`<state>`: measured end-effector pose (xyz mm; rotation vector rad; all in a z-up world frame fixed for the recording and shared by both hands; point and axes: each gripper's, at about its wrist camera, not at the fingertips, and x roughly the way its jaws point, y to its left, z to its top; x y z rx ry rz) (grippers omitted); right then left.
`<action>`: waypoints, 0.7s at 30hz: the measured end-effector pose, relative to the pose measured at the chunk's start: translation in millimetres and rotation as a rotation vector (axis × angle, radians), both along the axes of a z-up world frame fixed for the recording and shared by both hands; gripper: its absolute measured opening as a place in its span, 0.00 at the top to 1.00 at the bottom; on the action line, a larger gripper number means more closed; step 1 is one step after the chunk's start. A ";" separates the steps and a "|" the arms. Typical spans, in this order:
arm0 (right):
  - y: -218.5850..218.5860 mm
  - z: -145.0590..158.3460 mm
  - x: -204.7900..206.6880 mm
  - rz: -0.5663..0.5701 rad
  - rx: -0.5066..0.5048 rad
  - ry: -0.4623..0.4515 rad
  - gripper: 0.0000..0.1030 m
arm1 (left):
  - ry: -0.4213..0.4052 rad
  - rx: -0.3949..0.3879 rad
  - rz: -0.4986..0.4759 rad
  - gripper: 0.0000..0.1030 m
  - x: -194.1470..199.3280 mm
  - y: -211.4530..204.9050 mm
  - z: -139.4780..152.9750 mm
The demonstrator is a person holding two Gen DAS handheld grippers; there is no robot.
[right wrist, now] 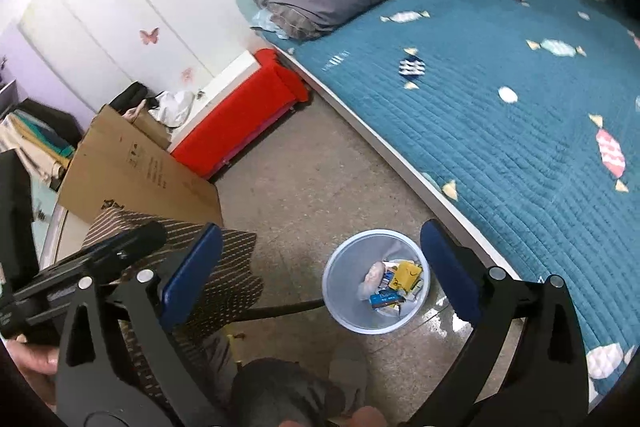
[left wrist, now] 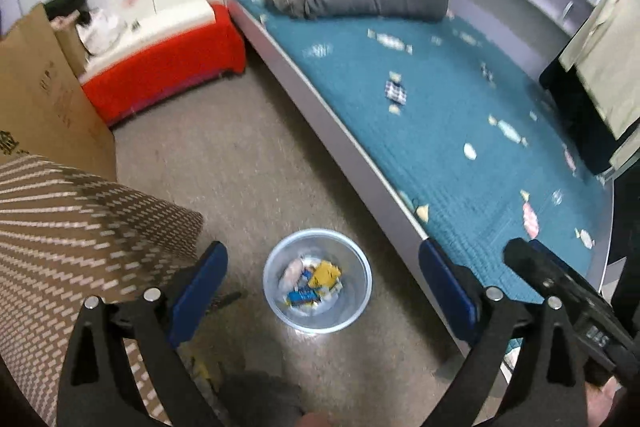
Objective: Collect trash
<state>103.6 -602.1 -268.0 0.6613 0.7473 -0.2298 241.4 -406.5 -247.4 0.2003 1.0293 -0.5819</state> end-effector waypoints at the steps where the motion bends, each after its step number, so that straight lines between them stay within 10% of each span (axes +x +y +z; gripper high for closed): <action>1: 8.2 9.1 -1.5 0.011 -0.012 -0.002 0.06 | -0.019 -0.011 0.001 0.07 -4.8 6.3 8.0; 21: 202.1 177.7 -43.5 0.174 -0.301 -0.169 0.06 | -0.503 -0.007 0.216 0.05 -120.0 218.7 154.2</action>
